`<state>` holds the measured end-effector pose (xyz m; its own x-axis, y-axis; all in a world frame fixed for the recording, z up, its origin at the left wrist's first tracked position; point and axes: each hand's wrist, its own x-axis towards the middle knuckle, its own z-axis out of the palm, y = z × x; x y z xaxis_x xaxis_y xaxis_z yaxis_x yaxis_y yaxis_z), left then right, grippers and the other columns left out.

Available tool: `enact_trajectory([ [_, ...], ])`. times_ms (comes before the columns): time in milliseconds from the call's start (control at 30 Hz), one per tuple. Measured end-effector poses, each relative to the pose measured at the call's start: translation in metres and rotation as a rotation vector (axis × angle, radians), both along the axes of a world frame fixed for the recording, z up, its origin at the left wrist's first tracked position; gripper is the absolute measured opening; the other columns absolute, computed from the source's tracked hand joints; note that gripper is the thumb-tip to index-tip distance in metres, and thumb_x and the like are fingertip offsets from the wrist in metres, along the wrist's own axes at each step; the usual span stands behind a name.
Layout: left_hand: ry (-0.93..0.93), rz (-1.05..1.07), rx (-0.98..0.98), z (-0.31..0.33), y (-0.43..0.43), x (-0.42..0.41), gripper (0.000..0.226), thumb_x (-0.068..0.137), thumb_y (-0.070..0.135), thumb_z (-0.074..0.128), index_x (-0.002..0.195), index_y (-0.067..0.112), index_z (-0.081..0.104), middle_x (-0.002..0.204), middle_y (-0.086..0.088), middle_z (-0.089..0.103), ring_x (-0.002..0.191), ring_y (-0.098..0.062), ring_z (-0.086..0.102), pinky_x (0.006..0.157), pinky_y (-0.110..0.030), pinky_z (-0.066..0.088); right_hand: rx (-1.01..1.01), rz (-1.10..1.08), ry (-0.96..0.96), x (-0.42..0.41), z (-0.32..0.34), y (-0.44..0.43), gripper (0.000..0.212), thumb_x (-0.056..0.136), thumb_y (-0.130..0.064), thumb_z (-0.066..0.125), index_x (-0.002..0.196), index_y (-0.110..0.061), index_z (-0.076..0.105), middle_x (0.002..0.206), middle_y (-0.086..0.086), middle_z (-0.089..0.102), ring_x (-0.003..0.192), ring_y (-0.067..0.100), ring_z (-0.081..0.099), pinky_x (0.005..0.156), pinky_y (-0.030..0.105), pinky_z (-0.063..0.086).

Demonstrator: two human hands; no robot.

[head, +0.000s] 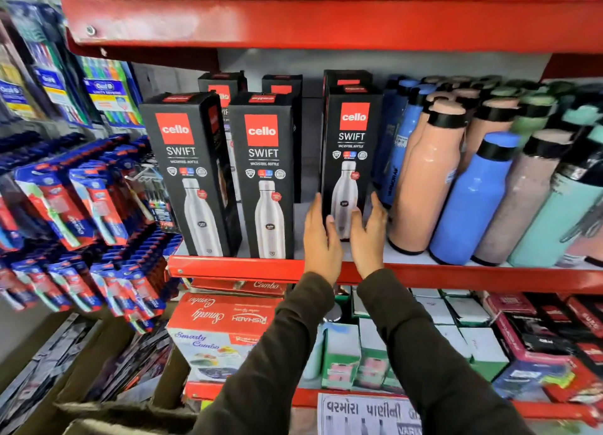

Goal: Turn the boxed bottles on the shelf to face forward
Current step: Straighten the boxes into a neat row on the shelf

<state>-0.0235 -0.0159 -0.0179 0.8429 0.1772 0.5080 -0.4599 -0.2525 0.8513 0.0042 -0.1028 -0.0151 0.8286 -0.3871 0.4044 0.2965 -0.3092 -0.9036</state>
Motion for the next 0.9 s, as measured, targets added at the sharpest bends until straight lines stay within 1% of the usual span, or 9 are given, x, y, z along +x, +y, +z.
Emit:
enact_trajectory([
  [100,0.183,0.025,-0.054,0.001,-0.001,0.017,0.049,0.104,0.011,0.035,0.152,0.000,0.025,0.160,-0.015,0.028,0.150,-0.022,0.025,0.122,-0.025,0.017,-0.019,0.060,0.113,0.009,-0.006,0.000,0.051,0.101,-0.014,0.045,0.148,-0.003,0.030,0.154,0.017,0.033,0.143,0.027,0.031,0.117,0.036,0.024],
  [200,0.351,0.029,-0.099,0.006,-0.011,0.033,0.044,0.105,0.016,0.037,0.146,0.001,0.040,0.150,-0.020,0.046,0.141,-0.030,0.041,0.112,-0.024,0.029,-0.007,0.086,0.160,0.017,-0.007,-0.018,0.047,0.101,-0.016,0.046,0.145,-0.003,0.037,0.150,0.017,0.040,0.139,0.027,0.038,0.110,0.028,0.027],
  [300,0.382,0.038,-0.149,0.012,-0.022,0.038,0.038,0.104,0.018,0.040,0.136,0.002,0.054,0.138,-0.019,0.059,0.130,-0.030,0.054,0.096,-0.018,0.035,-0.027,0.077,0.153,0.025,-0.007,-0.040,0.044,0.099,-0.019,0.050,0.140,-0.005,0.046,0.145,0.015,0.049,0.133,0.026,0.045,0.095,0.013,0.026],
  [433,0.376,0.075,-0.178,0.012,-0.017,0.038,0.036,0.103,0.019,0.043,0.128,0.001,0.061,0.130,-0.018,0.065,0.124,-0.030,0.059,0.104,-0.029,0.042,-0.057,0.067,0.095,0.021,-0.008,-0.039,0.037,0.096,-0.016,0.055,0.131,-0.004,0.057,0.132,0.015,0.060,0.108,0.010,0.049,0.075,-0.012,0.022],
  [500,0.365,0.076,-0.180,0.014,-0.016,0.036,0.035,0.103,0.019,0.044,0.126,0.000,0.063,0.128,-0.018,0.067,0.122,-0.029,0.060,0.105,-0.030,0.044,-0.059,0.070,0.090,0.021,-0.006,-0.040,0.038,0.095,-0.018,0.056,0.130,-0.005,0.057,0.132,0.014,0.060,0.111,0.012,0.052,0.080,-0.008,0.025],
  [567,0.348,0.083,-0.182,0.013,-0.015,0.032,0.034,0.102,0.018,0.044,0.125,0.000,0.063,0.126,-0.017,0.068,0.120,-0.028,0.061,0.099,-0.024,0.044,-0.056,0.067,0.097,0.018,-0.006,-0.040,0.039,0.095,-0.020,0.057,0.131,-0.005,0.057,0.134,0.013,0.060,0.120,0.019,0.054,0.083,-0.002,0.026],
  [667,0.339,0.109,-0.146,0.008,-0.014,0.022,0.035,0.102,0.022,0.044,0.123,0.001,0.064,0.122,-0.016,0.069,0.116,-0.028,0.062,0.091,-0.019,0.042,-0.072,0.069,0.082,0.007,-0.008,-0.040,0.037,0.095,-0.020,0.057,0.129,-0.005,0.058,0.129,0.011,0.062,0.110,0.006,0.054,0.078,-0.007,0.026],
  [733,0.354,0.123,-0.120,0.005,-0.012,0.014,0.038,0.103,0.025,0.044,0.126,0.003,0.063,0.123,-0.017,0.069,0.117,-0.029,0.061,0.092,-0.020,0.041,-0.078,0.096,0.087,-0.001,-0.009,-0.041,0.038,0.095,-0.024,0.056,0.131,-0.009,0.057,0.128,0.005,0.062,0.109,0.003,0.052,0.078,-0.005,0.029],
  [900,0.336,0.129,-0.110,0.004,-0.008,-0.004,0.038,0.102,0.026,0.045,0.127,0.002,0.062,0.125,-0.017,0.068,0.120,-0.030,0.060,0.106,-0.036,0.044,-0.056,0.101,0.067,-0.020,-0.011,-0.040,0.037,0.094,-0.025,0.059,0.129,-0.013,0.060,0.114,-0.010,0.061,0.105,-0.001,0.054,0.075,-0.009,0.032],
])
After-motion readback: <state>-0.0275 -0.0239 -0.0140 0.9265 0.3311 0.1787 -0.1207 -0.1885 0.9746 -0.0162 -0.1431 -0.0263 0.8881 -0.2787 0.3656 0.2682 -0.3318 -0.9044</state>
